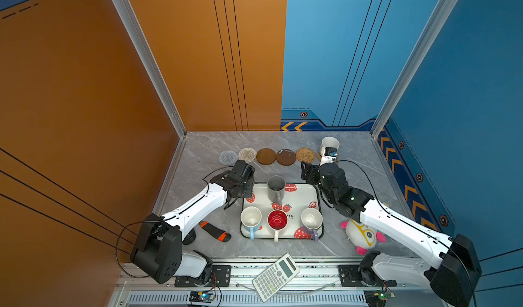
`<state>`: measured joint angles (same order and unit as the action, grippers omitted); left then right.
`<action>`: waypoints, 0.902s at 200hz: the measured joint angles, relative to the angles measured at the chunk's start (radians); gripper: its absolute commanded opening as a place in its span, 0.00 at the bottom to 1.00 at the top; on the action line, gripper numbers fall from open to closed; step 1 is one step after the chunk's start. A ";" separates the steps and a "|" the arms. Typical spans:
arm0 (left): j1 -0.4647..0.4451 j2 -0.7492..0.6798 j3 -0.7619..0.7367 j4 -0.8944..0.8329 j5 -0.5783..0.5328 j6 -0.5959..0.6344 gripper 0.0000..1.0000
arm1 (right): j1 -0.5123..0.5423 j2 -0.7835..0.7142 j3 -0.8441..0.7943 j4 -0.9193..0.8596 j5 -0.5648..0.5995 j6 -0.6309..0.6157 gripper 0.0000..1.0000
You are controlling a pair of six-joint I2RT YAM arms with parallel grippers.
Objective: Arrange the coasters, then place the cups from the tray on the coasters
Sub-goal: 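Lower the left gripper into the black mug's opening and close on its rim, then lift the black mug with the left gripper and carry it to the blue knit coaster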
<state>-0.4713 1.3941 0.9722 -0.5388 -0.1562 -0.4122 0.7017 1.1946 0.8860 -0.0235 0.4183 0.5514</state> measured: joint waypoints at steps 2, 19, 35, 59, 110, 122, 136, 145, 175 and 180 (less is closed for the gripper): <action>0.002 -0.001 0.001 0.000 0.000 0.000 0.00 | -0.003 0.000 0.000 0.000 0.000 0.000 0.78; 0.016 -0.003 0.015 -0.004 0.000 0.000 0.00 | -0.022 -0.002 0.000 -0.001 0.000 0.000 0.78; 0.026 -0.003 0.036 -0.004 0.000 -0.001 0.00 | -0.028 -0.003 0.000 -0.001 0.000 0.000 0.78; 0.043 -0.003 0.078 -0.003 0.000 -0.005 0.00 | -0.029 -0.011 -0.004 -0.001 -0.006 0.000 0.78; 0.094 0.053 0.177 -0.003 0.000 -0.004 0.00 | -0.062 -0.048 -0.041 -0.001 -0.027 0.000 0.78; 0.108 0.077 0.200 -0.004 0.000 -0.004 0.00 | -0.072 -0.058 -0.052 -0.001 -0.032 0.001 0.78; 0.127 0.110 0.231 -0.004 0.000 0.000 0.00 | -0.087 -0.067 -0.060 0.000 -0.041 0.005 0.78; 0.141 0.132 0.251 -0.004 0.000 0.003 0.00 | -0.097 -0.072 -0.065 0.000 -0.048 0.007 0.78; 0.189 0.202 0.323 -0.003 0.000 0.015 0.00 | -0.122 -0.086 -0.083 0.000 -0.060 0.008 0.78; 0.197 0.214 0.336 -0.004 0.000 0.016 0.00 | -0.127 -0.088 -0.085 0.000 -0.063 0.010 0.78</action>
<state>-0.2741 1.6077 1.3079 -0.5426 -0.1558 -0.3958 0.5743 1.1069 0.8005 -0.0235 0.3553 0.5617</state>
